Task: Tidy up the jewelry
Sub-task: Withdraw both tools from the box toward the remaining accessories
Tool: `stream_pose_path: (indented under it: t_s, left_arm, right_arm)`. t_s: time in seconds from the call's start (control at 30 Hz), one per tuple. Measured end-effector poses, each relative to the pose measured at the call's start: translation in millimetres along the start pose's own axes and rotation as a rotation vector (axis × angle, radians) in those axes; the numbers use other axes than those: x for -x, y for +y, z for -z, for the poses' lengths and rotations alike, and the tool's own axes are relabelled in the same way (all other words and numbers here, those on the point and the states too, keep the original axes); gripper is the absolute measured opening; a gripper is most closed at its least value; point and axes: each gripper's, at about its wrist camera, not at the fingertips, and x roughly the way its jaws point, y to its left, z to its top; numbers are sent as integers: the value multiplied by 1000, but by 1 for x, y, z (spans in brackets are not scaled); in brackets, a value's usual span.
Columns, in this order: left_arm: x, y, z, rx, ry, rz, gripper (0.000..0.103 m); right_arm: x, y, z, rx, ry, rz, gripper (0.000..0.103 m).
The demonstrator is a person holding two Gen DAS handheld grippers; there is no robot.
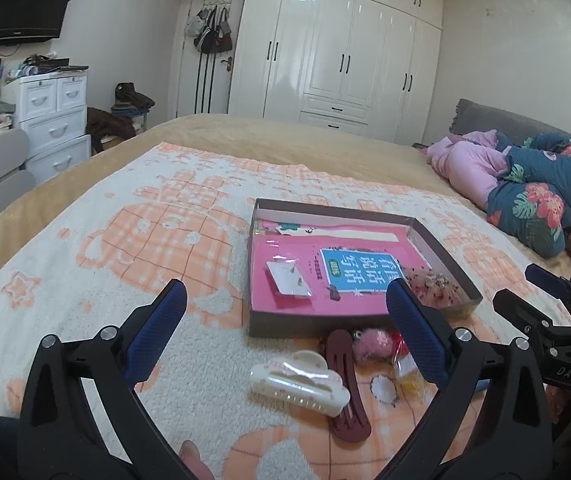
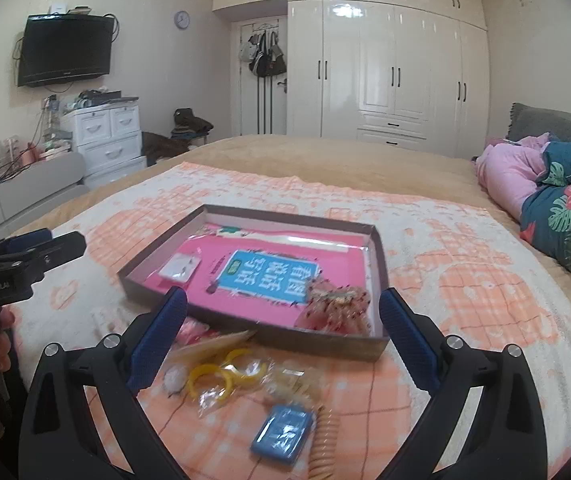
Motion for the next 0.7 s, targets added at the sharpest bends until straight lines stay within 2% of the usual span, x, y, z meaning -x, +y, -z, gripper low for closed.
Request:
stream_pose_path:
  t_s: [0.3, 0.57, 0.7]
  left_arm:
    - [7, -2, 12, -46, 26, -10, 91]
    - [7, -2, 25, -76, 88, -7, 91]
    - [3, -5, 32, -98, 124, 2, 91]
  right_arm:
    - [7, 13, 14, 33, 33, -30, 95]
    - [9, 19, 26, 54, 78, -57, 95]
    - [5, 13, 30, 21, 120, -60, 95]
